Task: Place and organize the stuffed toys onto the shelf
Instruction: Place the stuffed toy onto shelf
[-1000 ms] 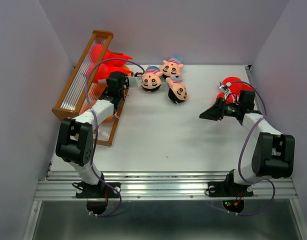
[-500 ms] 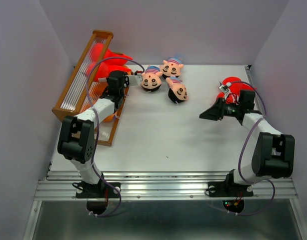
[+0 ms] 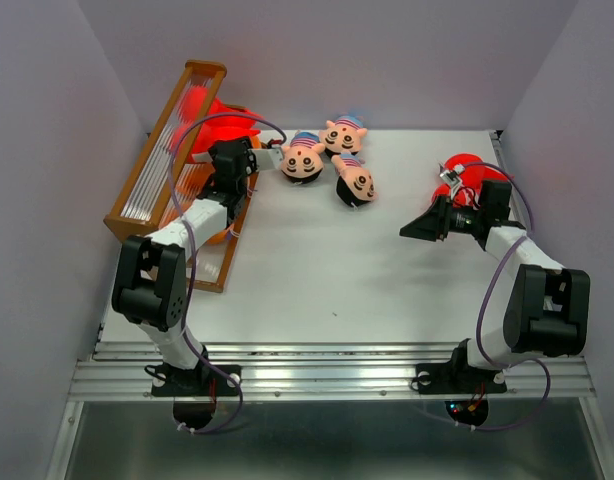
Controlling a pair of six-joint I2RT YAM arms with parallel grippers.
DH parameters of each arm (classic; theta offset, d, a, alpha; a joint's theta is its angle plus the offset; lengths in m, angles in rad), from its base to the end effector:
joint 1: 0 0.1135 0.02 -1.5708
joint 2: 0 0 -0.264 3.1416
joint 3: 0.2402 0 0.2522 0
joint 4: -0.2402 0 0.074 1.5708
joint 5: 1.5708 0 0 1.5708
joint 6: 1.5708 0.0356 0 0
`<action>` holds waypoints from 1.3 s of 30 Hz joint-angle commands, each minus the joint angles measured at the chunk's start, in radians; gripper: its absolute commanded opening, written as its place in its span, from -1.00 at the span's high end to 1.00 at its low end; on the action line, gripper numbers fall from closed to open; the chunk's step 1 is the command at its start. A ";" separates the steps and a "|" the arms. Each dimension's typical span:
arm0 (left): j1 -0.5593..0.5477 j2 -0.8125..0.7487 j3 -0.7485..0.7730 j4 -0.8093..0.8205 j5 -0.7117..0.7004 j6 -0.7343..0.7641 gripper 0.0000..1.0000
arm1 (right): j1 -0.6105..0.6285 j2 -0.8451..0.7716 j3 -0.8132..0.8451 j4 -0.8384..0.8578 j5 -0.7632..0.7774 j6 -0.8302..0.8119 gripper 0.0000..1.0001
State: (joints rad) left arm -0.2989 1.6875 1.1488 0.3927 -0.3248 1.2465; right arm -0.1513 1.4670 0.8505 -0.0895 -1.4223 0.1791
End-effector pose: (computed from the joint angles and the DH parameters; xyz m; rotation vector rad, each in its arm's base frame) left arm 0.3841 -0.1065 0.2859 1.0694 1.4601 0.9675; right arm 0.2895 -0.0085 0.2320 -0.4140 1.9117 1.5775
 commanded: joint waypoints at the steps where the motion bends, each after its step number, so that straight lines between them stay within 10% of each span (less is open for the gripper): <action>1: 0.006 -0.094 -0.020 0.063 -0.005 -0.047 -0.07 | -0.016 -0.007 0.004 0.039 -0.024 -0.017 -0.57; 30: -0.068 -0.244 -0.063 -0.009 0.039 -0.275 -0.29 | -0.025 -0.027 0.004 0.039 -0.038 -0.015 -0.57; 39: -0.080 -0.321 0.072 -0.181 0.082 -0.680 -0.39 | -0.034 -0.033 0.002 0.039 -0.043 -0.013 -0.57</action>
State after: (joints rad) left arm -0.3786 1.4261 1.1118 0.2634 -0.2672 0.8154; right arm -0.1745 1.4666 0.8505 -0.0895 -1.4353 0.1791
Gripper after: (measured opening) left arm 0.677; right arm 0.784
